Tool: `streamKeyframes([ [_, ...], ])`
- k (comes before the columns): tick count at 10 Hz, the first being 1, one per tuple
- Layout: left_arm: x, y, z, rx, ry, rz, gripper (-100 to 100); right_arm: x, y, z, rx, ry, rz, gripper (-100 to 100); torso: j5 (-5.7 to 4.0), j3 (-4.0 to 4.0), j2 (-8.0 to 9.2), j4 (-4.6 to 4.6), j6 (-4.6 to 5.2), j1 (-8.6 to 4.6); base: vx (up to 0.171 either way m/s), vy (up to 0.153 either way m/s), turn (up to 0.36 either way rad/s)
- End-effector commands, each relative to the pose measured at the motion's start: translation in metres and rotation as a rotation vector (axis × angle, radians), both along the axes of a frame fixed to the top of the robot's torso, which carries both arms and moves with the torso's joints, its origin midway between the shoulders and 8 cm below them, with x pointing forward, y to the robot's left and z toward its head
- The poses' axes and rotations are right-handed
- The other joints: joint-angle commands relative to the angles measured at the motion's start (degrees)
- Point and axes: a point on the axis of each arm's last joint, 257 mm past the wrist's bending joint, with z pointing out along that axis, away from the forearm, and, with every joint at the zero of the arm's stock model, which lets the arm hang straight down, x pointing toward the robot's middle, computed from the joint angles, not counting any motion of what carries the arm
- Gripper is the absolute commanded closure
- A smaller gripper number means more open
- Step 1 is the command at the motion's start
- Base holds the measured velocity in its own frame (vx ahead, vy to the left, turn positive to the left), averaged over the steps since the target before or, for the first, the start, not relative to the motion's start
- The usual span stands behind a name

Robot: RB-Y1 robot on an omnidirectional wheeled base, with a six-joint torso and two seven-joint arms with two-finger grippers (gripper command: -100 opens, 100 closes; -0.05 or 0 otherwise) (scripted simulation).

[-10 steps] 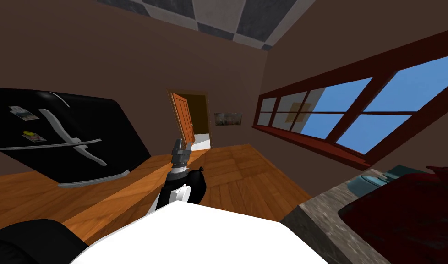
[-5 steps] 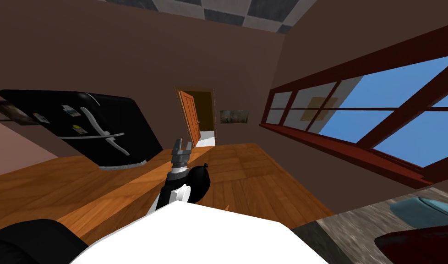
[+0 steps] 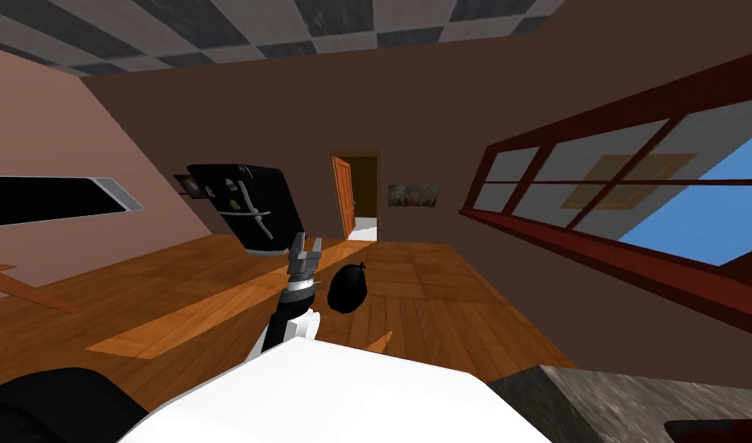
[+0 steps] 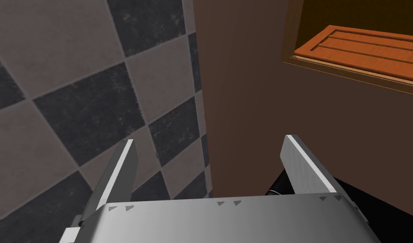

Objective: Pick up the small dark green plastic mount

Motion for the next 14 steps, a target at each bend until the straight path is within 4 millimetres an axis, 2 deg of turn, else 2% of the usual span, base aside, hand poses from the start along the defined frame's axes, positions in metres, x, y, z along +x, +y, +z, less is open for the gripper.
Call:
streamKeyframes([
  [1,0.0,0.0,0.0,0.0,0.0,0.0,0,-0.008,0.002,-0.003,0.0,-0.001,-0.067,-100,0.0,0.0,0.0,0.0,0.0,0.0,-0.178,0.006,0.411],
  [7,0.0,0.0,0.0,0.0,0.0,0.0,0,-0.034,0.01,-0.013,-0.002,-0.003,-0.286,-100,-0.03,0.0,-0.01,0.01,0.02,-0.08,-0.199,0.023,0.366],
  [8,0.0,0.0,0.0,0.0,0.0,0.0,0,-0.032,0.008,-0.012,-0.001,-0.003,-0.255,-100,-0.02,-0.06,-0.1,-0.03,-0.04,-0.08,-0.076,0.013,0.092],
  [9,0.0,0.0,0.0,0.0,0.0,0.0,0,-0.033,0.008,-0.012,-0.002,-0.004,-0.262,100,-0.04,-0.19,-0.35,-0.07,0.08,-0.19,-0.013,0.003,-0.021],
  [13,0.0,0.0,0.0,0.0,0.0,0.0,0,-0.031,0.009,-0.012,0.0,-0.007,-0.263,100,-0.13,-0.46,-0.73,-0.23,0.07,-0.34,-0.001,0.001,0.001],
  [14,0.0,0.0,0.0,0.0,0.0,0.0,0,-0.031,0.009,-0.012,0.0,-0.007,-0.263,0,-0.15,-0.46,-0.74,-0.23,0.07,-0.36,0.0,0.0,0.0],
])
